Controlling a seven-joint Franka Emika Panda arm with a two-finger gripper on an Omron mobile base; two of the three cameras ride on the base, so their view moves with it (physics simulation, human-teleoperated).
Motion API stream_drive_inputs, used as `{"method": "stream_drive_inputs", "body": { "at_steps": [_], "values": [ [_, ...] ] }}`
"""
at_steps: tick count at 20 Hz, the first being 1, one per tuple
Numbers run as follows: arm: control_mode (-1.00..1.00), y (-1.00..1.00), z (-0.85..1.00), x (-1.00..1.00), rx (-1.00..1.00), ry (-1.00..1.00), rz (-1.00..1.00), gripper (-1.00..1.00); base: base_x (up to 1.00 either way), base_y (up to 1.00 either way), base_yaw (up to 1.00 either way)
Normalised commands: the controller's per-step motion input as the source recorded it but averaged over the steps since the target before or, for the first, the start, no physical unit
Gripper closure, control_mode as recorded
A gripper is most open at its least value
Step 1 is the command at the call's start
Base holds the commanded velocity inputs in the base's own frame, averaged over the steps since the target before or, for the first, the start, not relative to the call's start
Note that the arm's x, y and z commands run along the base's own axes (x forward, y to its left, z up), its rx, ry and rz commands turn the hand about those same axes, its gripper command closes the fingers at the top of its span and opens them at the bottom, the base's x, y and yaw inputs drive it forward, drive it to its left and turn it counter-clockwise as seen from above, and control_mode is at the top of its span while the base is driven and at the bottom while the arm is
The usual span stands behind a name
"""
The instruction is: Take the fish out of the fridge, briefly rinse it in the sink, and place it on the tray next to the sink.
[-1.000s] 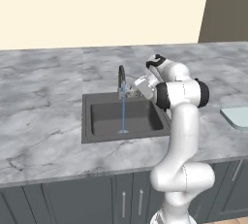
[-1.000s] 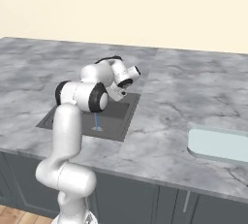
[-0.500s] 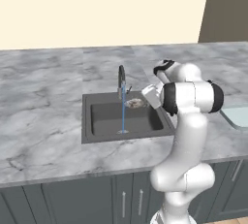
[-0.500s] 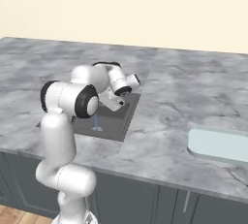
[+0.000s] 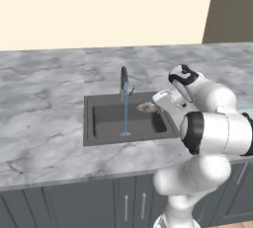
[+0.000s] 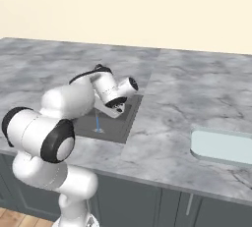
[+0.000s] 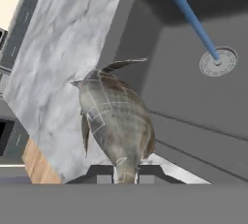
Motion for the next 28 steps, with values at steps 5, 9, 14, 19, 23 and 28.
{"method": "stream_drive_inputs", "body": {
  "at_steps": [5, 9, 14, 19, 23, 28],
  "values": [
    [-1.0, -0.1, 0.42, -0.87, -0.39, 0.01, -0.49, 1.0, 0.0, 0.0, 0.0],
    [-1.0, -0.21, 0.31, -0.54, -0.41, 0.07, -0.57, 1.0, 0.0, 0.0, 0.0],
    [-1.0, -0.87, 0.56, -0.01, -0.42, 0.07, -0.47, 1.0, 0.0, 0.0, 0.0],
    [-1.0, -1.0, 0.47, 0.5, -0.32, 0.26, -0.39, 1.0, 0.0, 0.0, 0.0],
    [-1.0, -1.0, 0.12, 0.54, -0.17, 0.37, -0.33, 1.0, 0.0, 0.0, 0.0],
    [-1.0, -1.0, -0.06, 0.27, 0.02, 0.45, -0.17, 1.0, 0.0, 0.0, 0.0]
  ]
}}
